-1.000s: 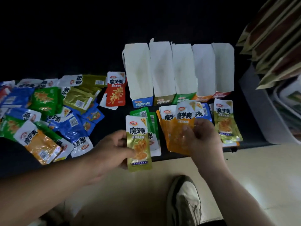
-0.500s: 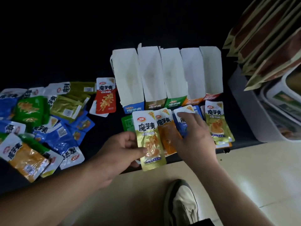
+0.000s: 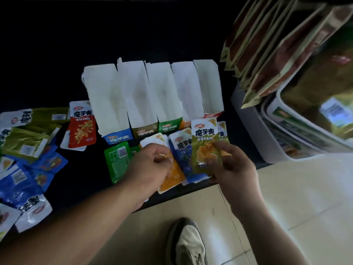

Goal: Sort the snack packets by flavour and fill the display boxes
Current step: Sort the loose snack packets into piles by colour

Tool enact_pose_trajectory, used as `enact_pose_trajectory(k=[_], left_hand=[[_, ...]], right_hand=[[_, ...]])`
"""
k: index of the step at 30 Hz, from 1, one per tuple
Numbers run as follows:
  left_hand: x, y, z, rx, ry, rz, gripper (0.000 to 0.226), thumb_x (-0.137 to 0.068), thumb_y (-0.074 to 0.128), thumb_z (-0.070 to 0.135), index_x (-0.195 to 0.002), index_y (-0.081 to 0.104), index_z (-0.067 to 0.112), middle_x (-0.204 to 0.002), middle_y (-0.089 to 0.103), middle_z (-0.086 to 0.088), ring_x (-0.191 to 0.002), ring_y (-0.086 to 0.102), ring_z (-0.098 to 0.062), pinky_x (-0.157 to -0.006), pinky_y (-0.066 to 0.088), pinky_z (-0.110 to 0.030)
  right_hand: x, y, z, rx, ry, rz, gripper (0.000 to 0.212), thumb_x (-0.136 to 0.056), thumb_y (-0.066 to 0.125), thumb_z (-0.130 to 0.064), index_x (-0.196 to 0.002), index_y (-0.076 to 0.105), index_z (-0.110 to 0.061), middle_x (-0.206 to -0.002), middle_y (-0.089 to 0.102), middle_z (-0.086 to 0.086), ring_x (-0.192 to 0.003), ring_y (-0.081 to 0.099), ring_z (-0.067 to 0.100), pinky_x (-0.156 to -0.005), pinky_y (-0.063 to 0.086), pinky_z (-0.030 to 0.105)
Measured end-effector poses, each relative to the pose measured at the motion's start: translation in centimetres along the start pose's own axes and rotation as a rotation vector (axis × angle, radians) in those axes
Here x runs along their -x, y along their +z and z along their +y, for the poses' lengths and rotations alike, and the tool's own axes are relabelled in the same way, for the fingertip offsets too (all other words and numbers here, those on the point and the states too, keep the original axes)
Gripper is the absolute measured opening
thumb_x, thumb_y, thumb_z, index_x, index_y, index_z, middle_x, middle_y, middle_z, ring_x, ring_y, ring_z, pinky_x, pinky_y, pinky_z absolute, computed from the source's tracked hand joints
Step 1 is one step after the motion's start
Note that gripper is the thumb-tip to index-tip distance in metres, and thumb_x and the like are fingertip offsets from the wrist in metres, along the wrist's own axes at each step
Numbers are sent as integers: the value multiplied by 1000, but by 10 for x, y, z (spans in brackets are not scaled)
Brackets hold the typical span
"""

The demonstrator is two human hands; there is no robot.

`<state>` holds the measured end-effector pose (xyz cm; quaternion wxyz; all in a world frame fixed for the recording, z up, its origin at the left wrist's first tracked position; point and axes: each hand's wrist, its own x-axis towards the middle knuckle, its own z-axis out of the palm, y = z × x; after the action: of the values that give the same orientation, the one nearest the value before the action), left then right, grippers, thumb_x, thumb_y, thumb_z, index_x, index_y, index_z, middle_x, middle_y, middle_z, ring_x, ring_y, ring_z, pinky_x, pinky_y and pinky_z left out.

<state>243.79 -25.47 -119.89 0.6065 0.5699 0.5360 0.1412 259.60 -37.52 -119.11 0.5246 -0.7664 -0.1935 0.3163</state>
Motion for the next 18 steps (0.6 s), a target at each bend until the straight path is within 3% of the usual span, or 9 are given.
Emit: enact_pose_trajectory(k=[3, 6, 10, 14, 18], left_hand=[[0, 13, -10, -67, 62, -12, 22, -97, 69, 14, -103, 66, 35, -94, 73, 3, -86, 72, -25, -75, 58, -39], [3, 15, -17, -112, 115, -27, 25, -97, 67, 14, -111, 65, 34, -97, 71, 1, -85, 70, -21, -70, 53, -27], [4, 10, -24, -143, 148, -51, 25, -97, 67, 14, -117, 66, 31, -95, 71, 4, -83, 70, -19, -75, 57, -31], [5, 3, -34, -125, 165, -38, 25, -97, 68, 13, -110, 67, 34, -88, 72, 5, -79, 70, -16, -76, 58, -34], [10, -6, -39, -110, 186, -48, 26, -96, 68, 11, -106, 66, 36, -83, 71, 7, -75, 68, -14, -73, 58, -34]], right_hand=[[-18, -13, 18, 161, -64, 106, 33, -94, 71, -14, -119, 69, -36, -85, 74, 7, -78, 71, 28, -75, 62, 49], [-36, -20, 28, 384, -102, 121, 32, -98, 66, -20, -128, 67, -29, -101, 70, -2, -90, 67, 19, -75, 56, 34], [-56, -32, 45, 871, -129, 169, 31, -91, 63, -24, -121, 73, -27, -128, 59, 9, -117, 51, 37, -93, 45, 42], [-53, -24, 44, 880, -159, 169, 28, -91, 68, -43, -118, 73, -36, -149, 49, 5, -135, 43, 34, -101, 46, 47], [-53, -15, 53, 916, -255, 140, 22, -89, 73, -44, -109, 75, -35, -138, 57, 4, -126, 50, 35, -93, 50, 46]])
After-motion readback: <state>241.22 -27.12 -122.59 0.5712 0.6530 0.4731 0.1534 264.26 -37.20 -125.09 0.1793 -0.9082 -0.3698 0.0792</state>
